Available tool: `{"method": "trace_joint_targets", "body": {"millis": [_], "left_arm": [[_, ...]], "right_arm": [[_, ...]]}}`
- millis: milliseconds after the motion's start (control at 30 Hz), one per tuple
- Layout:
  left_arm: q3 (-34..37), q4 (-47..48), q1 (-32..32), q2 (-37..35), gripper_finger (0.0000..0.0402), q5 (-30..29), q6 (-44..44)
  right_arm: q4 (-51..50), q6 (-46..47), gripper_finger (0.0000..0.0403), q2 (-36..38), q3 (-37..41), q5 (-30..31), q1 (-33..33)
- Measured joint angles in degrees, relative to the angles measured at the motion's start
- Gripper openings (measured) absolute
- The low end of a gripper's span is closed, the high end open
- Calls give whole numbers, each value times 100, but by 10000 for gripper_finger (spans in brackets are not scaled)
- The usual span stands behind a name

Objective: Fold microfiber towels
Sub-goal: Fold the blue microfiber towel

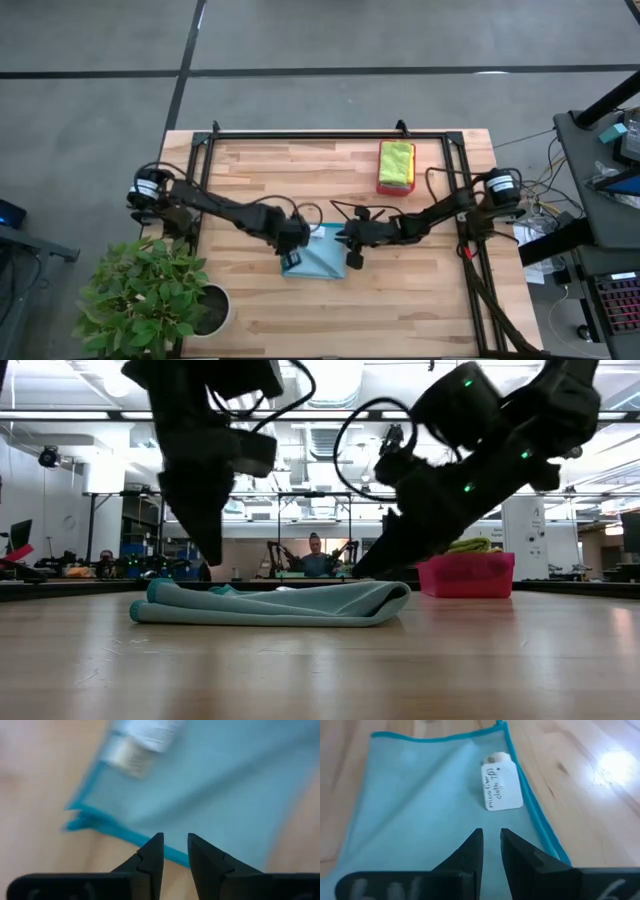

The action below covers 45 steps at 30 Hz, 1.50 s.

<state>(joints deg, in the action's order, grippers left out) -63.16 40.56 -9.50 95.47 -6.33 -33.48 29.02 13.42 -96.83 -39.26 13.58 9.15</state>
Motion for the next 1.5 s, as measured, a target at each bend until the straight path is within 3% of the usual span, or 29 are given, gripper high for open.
{"method": "trace_joint_targets", "body": {"millis": [133, 233, 467, 800, 1000, 1167, 1333, 1500], "left_arm": [[120, -545, -452, -14, 73, 556, 752], [294, -1053, -762, 29, 73, 634, 943], [671, -1450, -954, 275, 73, 619, 245], [746, -1618, -979, 346, 73, 721, 94], [738, -1616, -981, 204, 73, 513, 118], [723, -1746, -983, 204, 73, 272, 81], [731, -2007, -983, 204, 73, 186, 387], [772, -2104, -981, 201, 73, -277, 385]], "right_arm": [[-7, 2, 57, -212, -73, 4, -137], [-92, -18, 57, -278, -73, 1, -278], [-333, -166, 56, -271, -73, 32, -631], [-398, -508, 56, 40, -73, -17, -801], [-777, -327, 56, 714, -73, -322, -468], [-795, 95, 56, 897, -73, -660, 185], [-245, 293, 56, 612, -77, -463, 771], [-4, 545, 56, 25, -75, -90, 940]]}}
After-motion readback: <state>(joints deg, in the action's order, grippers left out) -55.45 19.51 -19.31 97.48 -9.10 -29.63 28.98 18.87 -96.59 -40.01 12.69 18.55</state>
